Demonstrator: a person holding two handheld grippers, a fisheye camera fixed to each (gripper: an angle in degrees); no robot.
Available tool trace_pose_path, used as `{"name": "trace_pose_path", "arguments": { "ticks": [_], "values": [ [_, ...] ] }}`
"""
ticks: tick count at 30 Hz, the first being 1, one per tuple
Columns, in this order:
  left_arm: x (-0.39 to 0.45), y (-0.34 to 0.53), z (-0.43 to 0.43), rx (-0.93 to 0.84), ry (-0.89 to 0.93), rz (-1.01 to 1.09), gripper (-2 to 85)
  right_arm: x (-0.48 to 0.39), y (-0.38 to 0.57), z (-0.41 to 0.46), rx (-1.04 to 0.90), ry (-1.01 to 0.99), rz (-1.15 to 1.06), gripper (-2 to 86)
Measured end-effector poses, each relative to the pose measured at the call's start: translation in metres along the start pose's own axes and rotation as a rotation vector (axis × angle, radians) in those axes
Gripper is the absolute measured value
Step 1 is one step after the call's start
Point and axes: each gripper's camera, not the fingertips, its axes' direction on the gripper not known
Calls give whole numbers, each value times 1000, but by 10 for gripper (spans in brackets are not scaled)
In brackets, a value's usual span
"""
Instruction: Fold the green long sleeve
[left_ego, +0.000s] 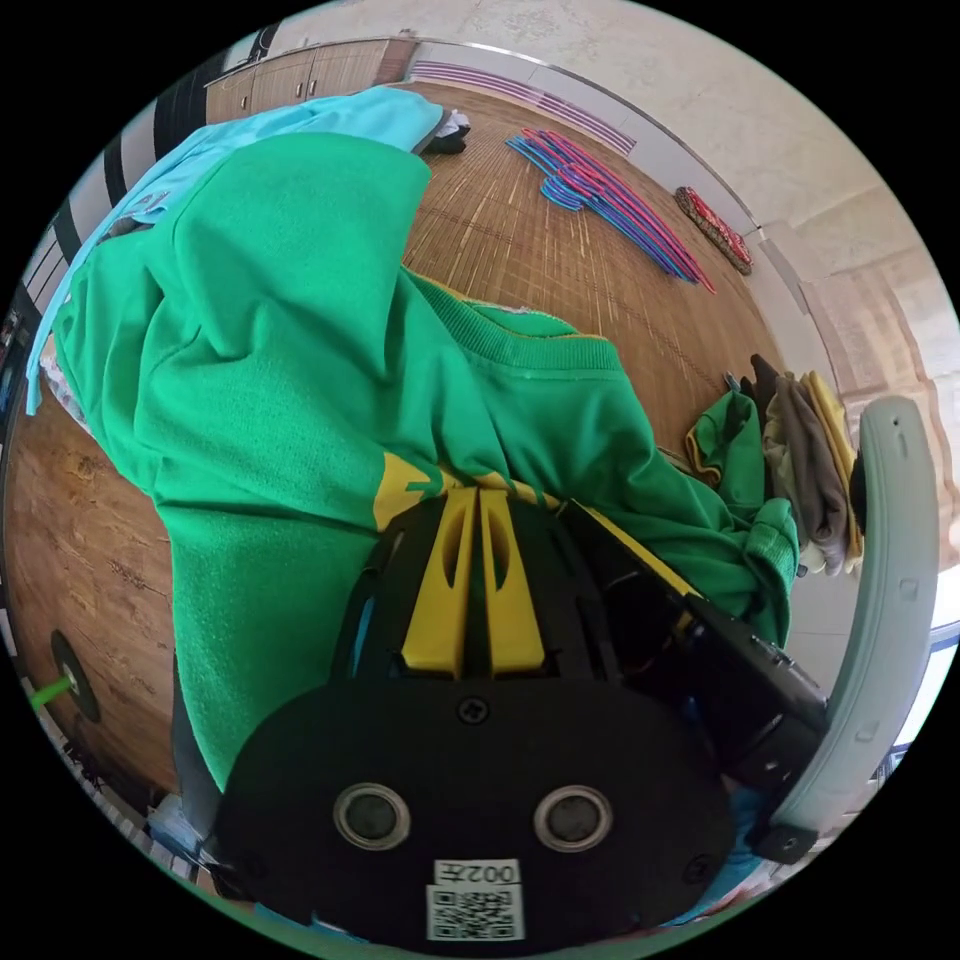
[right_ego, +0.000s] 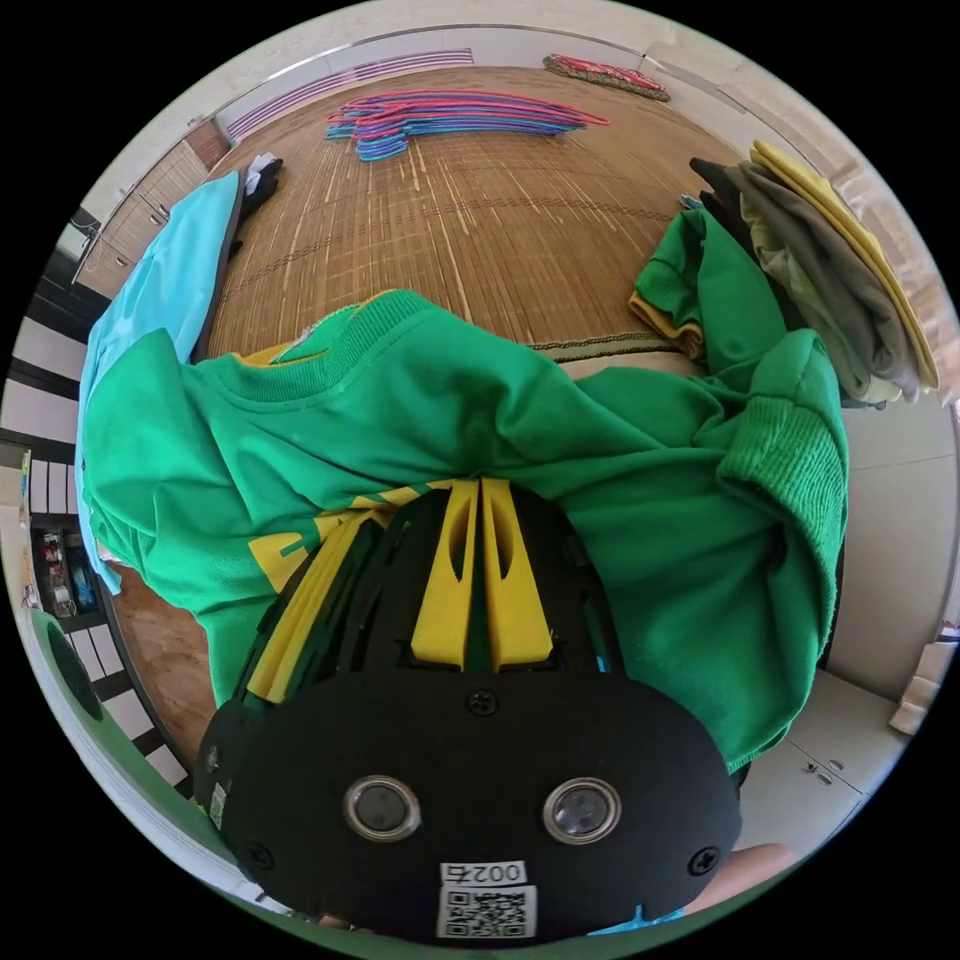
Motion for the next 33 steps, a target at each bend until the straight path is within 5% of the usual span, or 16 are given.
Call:
{"name": "trace_pose_path", "arguments": {
  "ticks": [33],
  "values": [
    [-37,-11,29,17,91,3,-9,-55,-7,26,-7,90,31,-9]
  ]
}}
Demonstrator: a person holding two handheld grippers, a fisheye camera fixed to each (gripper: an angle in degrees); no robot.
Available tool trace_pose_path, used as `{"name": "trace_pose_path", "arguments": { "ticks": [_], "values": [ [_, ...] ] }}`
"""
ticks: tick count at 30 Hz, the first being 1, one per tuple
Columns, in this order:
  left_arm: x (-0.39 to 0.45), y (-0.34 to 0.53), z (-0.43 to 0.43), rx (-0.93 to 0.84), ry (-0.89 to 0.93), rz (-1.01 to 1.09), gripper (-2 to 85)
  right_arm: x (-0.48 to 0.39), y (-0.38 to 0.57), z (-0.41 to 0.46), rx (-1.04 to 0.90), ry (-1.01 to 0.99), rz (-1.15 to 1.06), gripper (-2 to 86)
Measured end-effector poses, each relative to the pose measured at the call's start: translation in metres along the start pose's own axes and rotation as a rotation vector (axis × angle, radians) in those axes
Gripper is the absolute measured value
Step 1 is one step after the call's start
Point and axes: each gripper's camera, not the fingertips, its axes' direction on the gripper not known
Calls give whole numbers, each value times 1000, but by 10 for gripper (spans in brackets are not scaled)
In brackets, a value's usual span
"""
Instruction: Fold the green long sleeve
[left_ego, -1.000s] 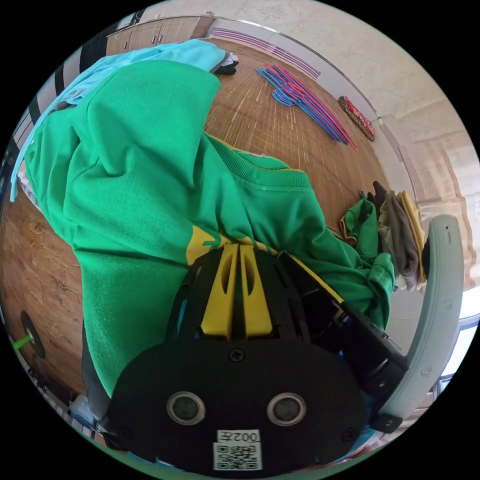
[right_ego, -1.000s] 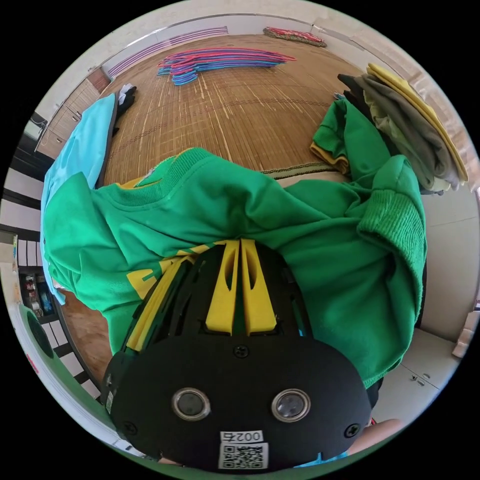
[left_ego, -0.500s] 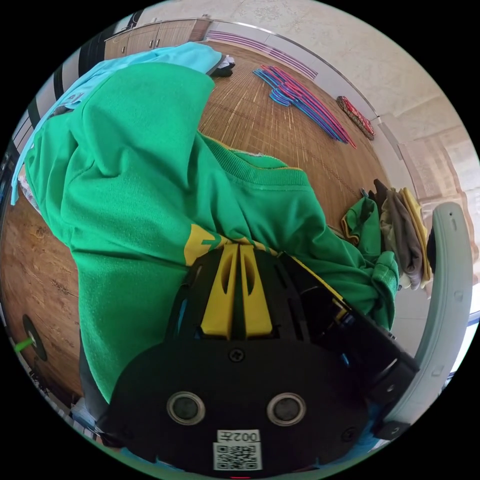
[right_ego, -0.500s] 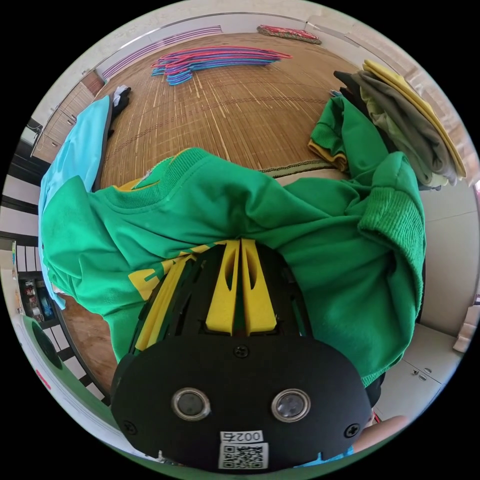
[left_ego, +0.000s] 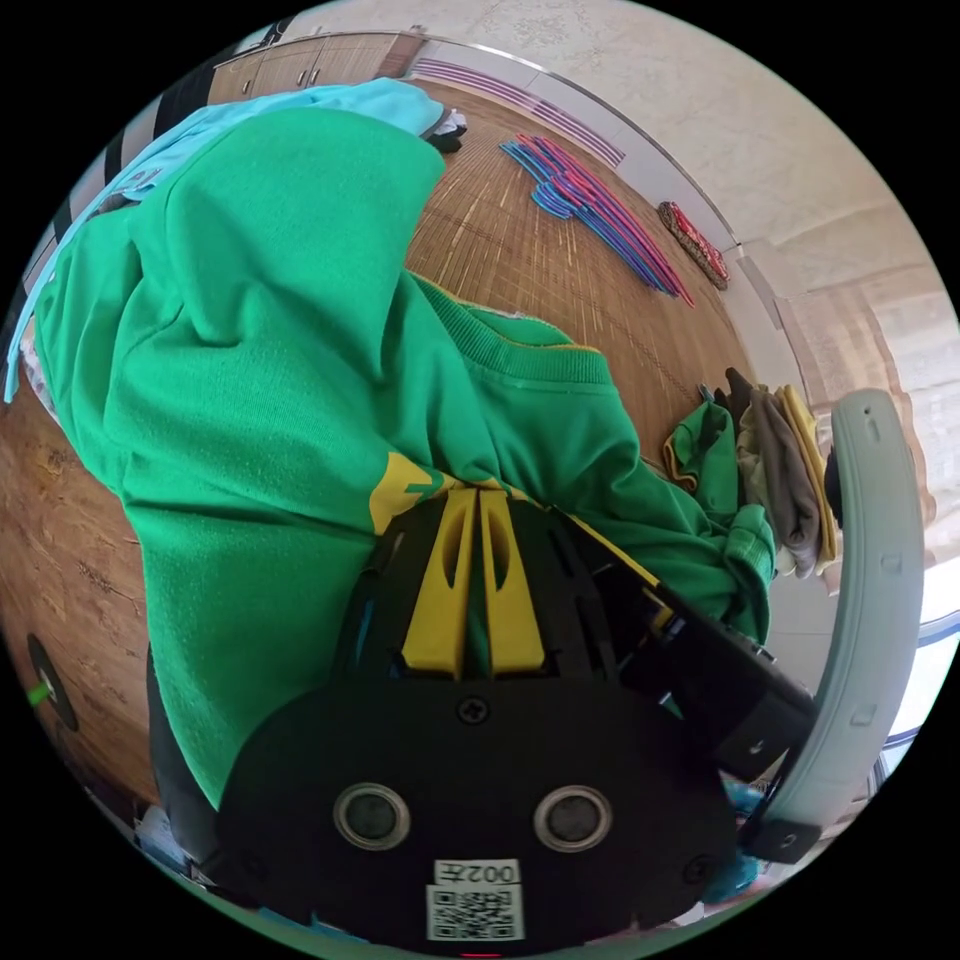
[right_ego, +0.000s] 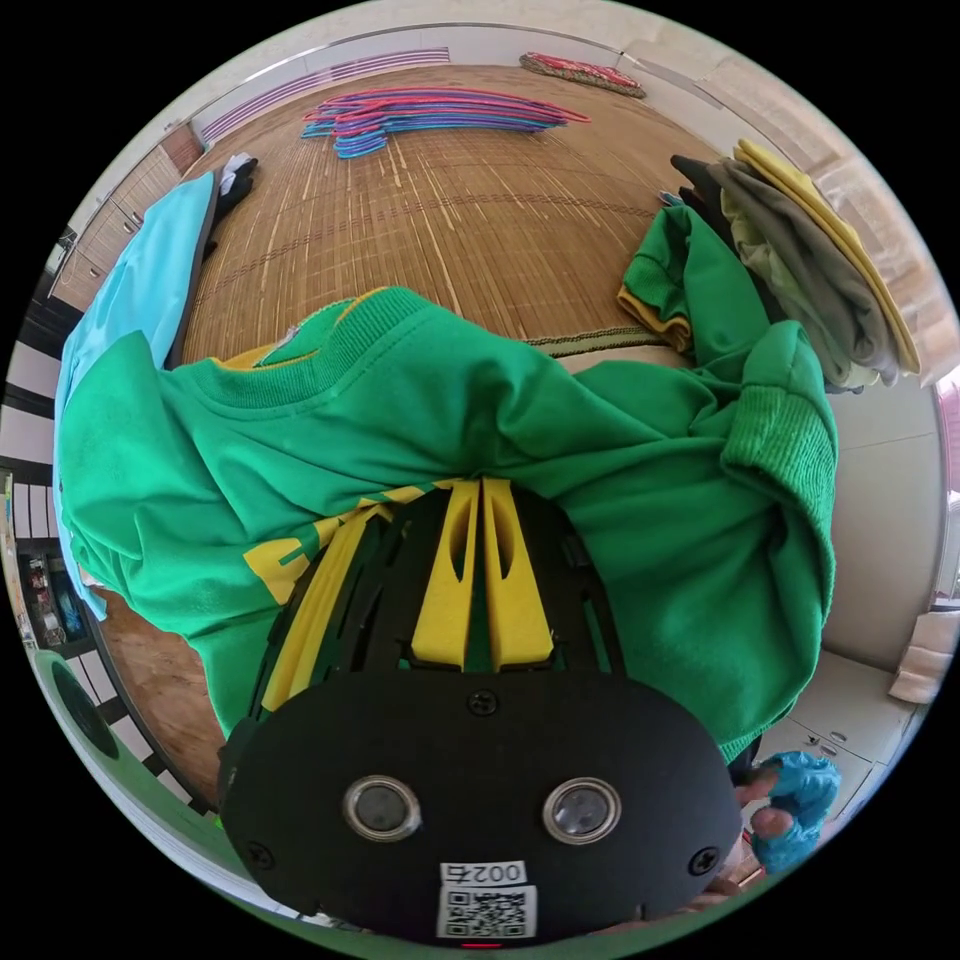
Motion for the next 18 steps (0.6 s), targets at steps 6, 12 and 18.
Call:
{"name": "trace_pose_path", "arguments": {
  "ticks": [6,12,18],
  "values": [
    [-3,-6,2,5,8,1,-9,-7,-8,1,3,1,-1,-9],
    [-7,-18,4,-20,23,-13,-9,-18,-20,2,-23,24,-12,-9],
    [-7,-34,5,-70,23,-19,-9,-26,-36,3,-68,46,1,-8]
  ]
}}
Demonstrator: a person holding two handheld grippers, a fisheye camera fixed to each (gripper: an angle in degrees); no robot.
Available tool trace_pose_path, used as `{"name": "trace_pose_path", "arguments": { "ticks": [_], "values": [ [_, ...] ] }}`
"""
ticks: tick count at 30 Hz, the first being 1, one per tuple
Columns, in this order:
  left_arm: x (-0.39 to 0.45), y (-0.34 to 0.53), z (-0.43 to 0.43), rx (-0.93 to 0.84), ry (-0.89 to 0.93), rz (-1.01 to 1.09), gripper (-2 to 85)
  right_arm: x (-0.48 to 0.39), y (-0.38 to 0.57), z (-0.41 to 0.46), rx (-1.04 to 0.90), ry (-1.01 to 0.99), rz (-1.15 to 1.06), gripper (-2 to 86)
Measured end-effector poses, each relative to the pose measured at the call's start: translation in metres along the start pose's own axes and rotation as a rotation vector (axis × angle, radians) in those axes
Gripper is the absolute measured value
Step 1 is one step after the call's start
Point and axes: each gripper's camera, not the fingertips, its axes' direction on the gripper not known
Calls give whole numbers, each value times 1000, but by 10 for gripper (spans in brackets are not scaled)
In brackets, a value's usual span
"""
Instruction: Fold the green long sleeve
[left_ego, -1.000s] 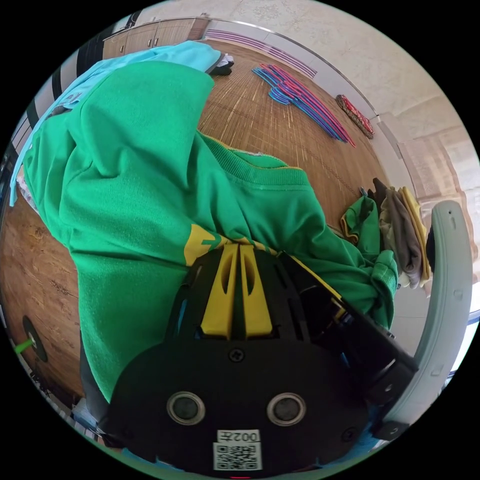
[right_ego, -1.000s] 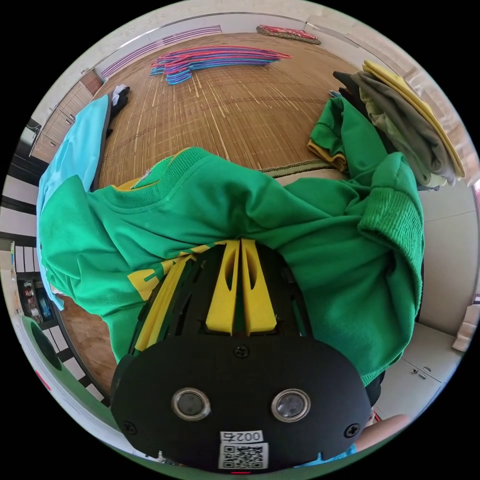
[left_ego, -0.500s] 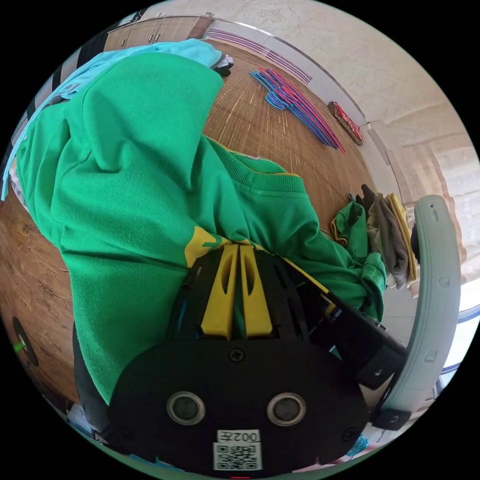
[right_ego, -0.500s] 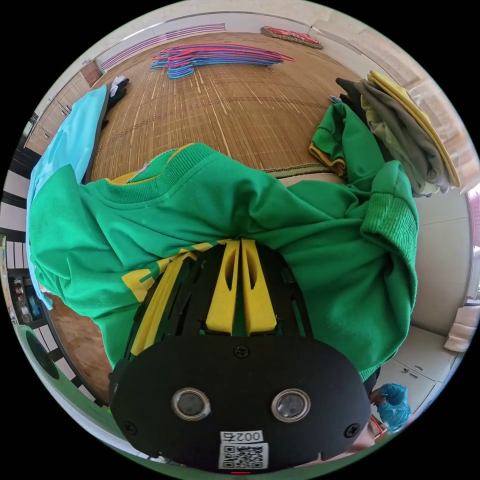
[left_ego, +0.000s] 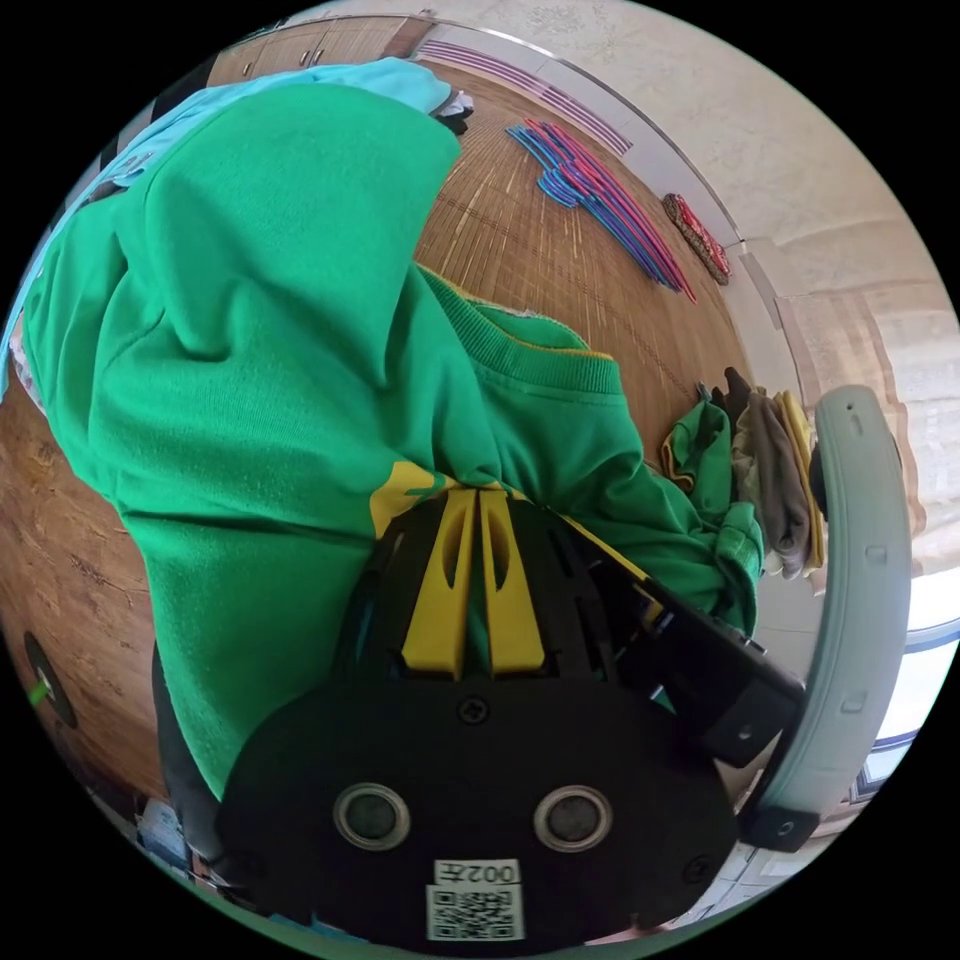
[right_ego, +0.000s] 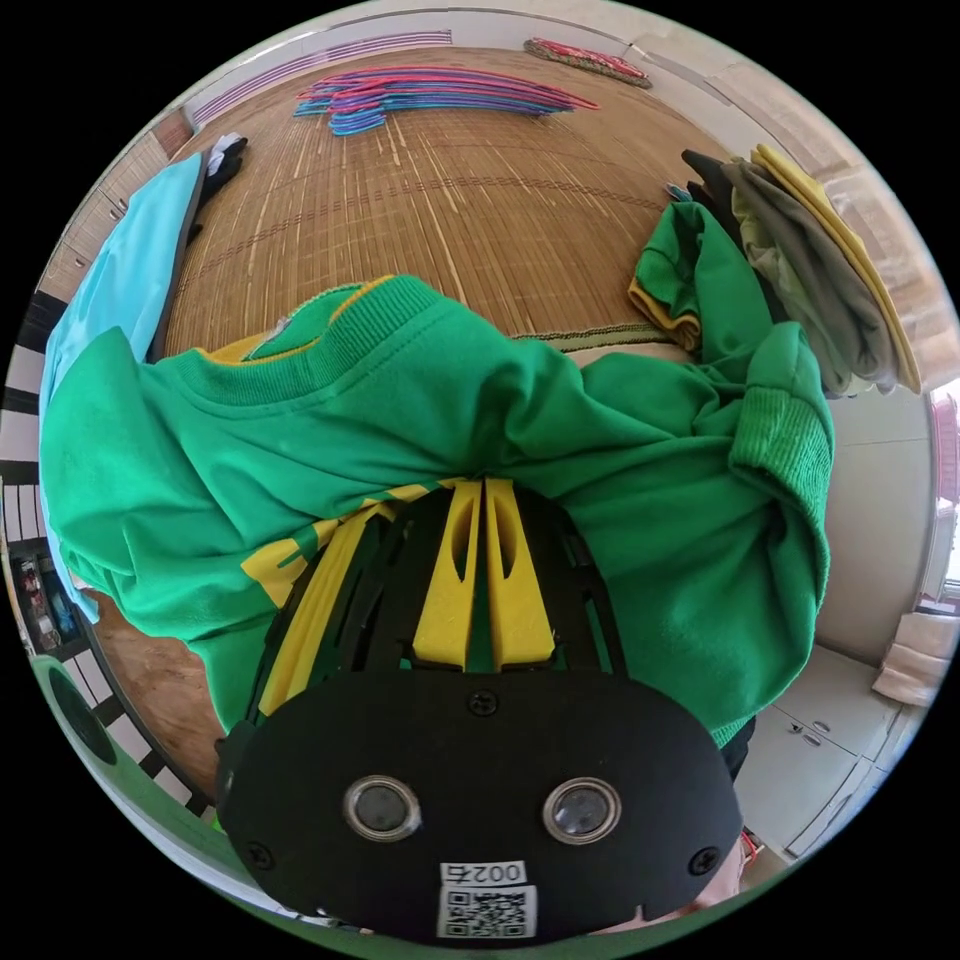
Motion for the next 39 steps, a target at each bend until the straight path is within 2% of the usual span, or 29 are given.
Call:
{"name": "trace_pose_path", "arguments": {
  "ticks": [18,39],
  "values": [
    [14,-41,7,-112,-51,-10,-9,-15,-49,0,-108,50,7,-8],
    [42,-25,9,-31,-156,63,-9,7,-59,0,-63,-64,8,-9]
  ]
}}
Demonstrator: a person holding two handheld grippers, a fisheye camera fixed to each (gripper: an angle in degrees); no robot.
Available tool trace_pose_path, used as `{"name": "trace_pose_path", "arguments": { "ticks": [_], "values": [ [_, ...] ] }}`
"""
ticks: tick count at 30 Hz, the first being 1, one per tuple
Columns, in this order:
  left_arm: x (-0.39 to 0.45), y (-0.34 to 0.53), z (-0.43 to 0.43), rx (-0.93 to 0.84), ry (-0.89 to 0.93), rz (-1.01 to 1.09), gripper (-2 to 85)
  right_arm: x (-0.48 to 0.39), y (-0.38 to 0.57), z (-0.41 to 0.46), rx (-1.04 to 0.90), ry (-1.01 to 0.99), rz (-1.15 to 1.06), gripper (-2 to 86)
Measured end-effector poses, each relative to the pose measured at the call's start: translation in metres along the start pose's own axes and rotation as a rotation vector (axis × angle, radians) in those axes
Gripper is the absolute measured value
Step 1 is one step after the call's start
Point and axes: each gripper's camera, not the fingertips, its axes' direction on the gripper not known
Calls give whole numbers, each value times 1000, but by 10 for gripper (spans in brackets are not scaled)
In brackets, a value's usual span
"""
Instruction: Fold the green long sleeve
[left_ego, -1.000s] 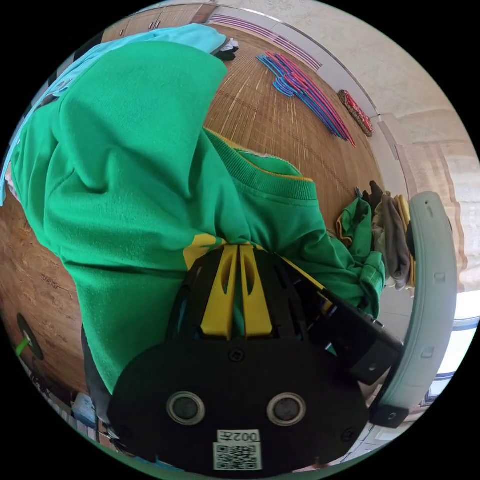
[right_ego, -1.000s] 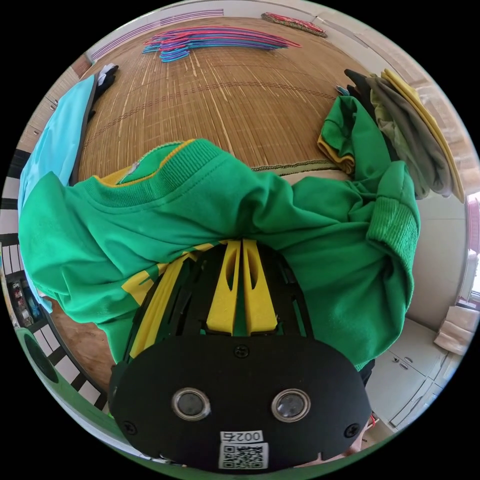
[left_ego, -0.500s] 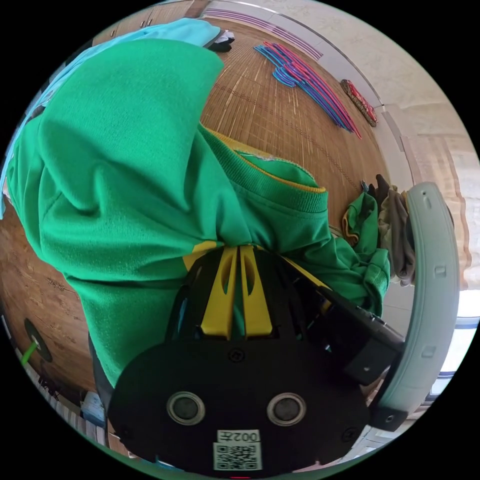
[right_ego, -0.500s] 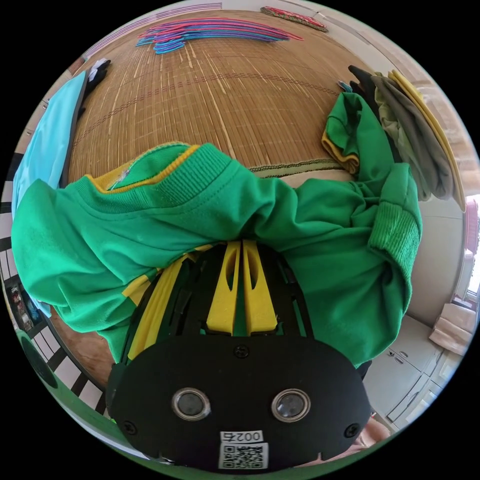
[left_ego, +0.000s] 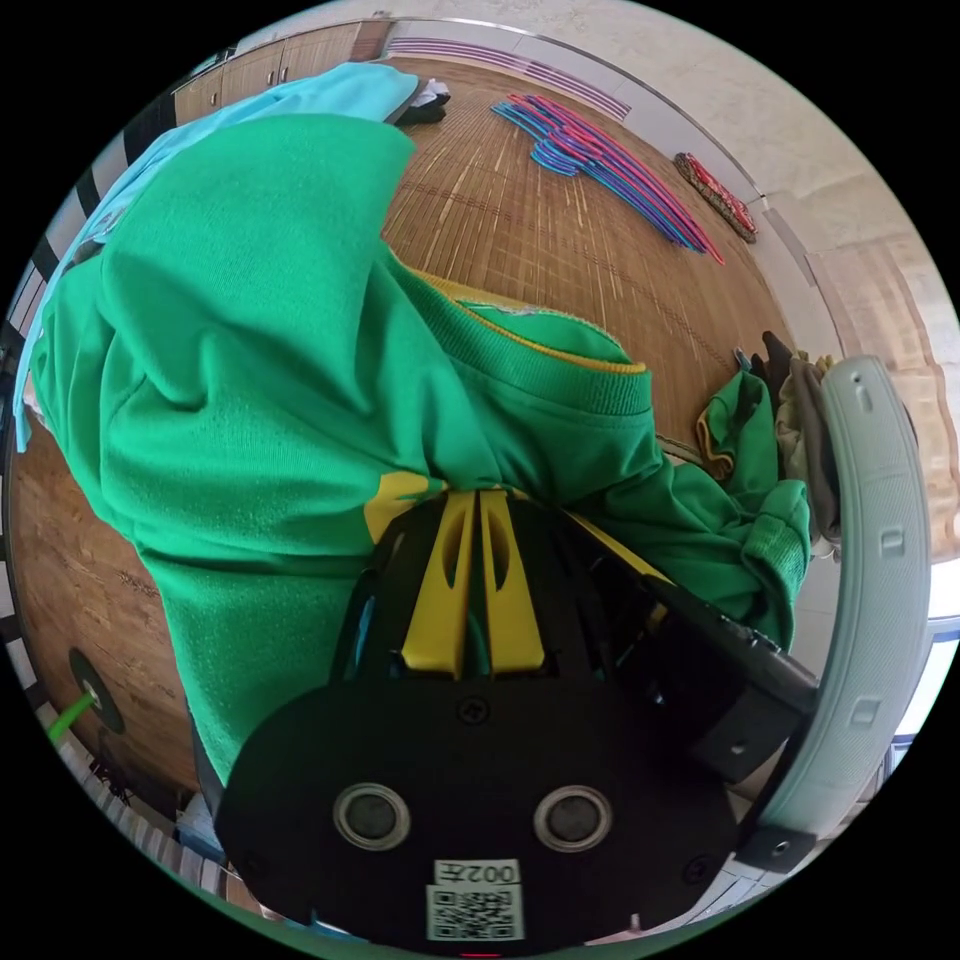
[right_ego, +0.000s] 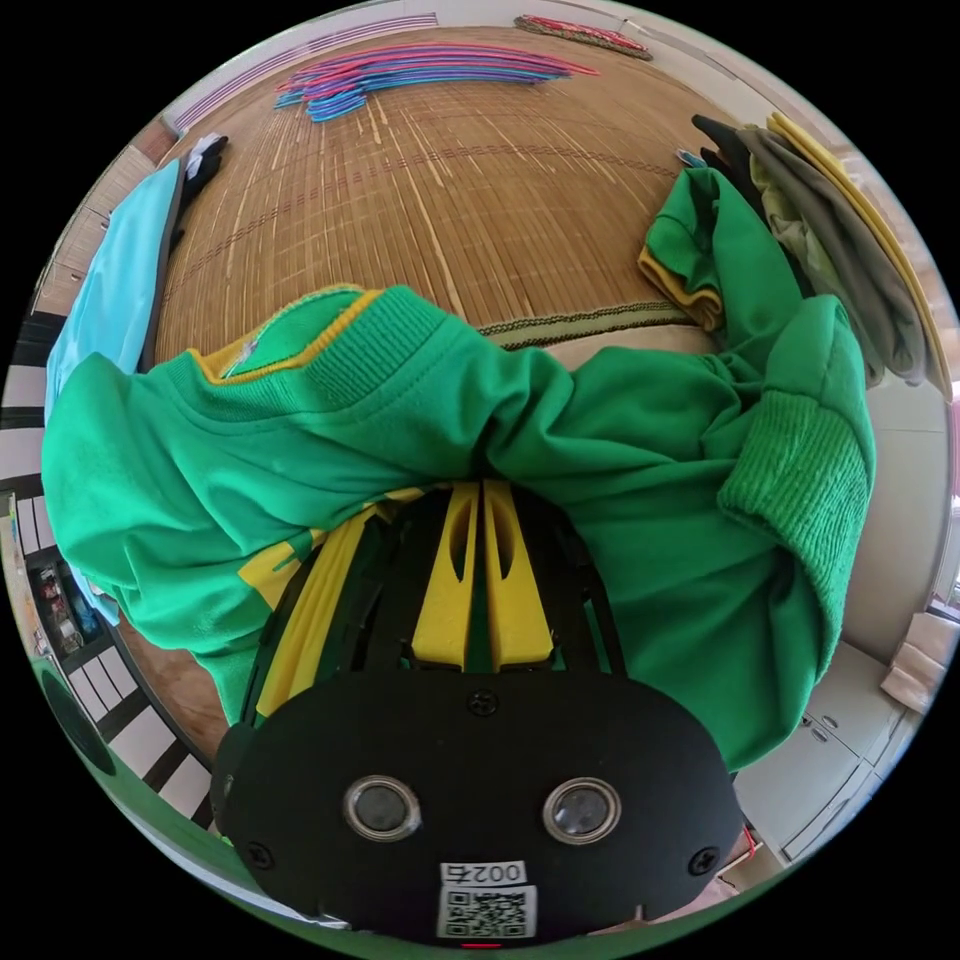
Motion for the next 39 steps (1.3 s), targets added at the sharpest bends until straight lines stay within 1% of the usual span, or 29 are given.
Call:
{"name": "trace_pose_path", "arguments": {
  "ticks": [23,39],
  "values": [
    [3,32,-3,41,1,26,-9,18,11,3,36,8,-23,-9],
    [-2,73,-6,81,2,45,-9,46,39,11,80,3,-36,-9]
  ]
}}
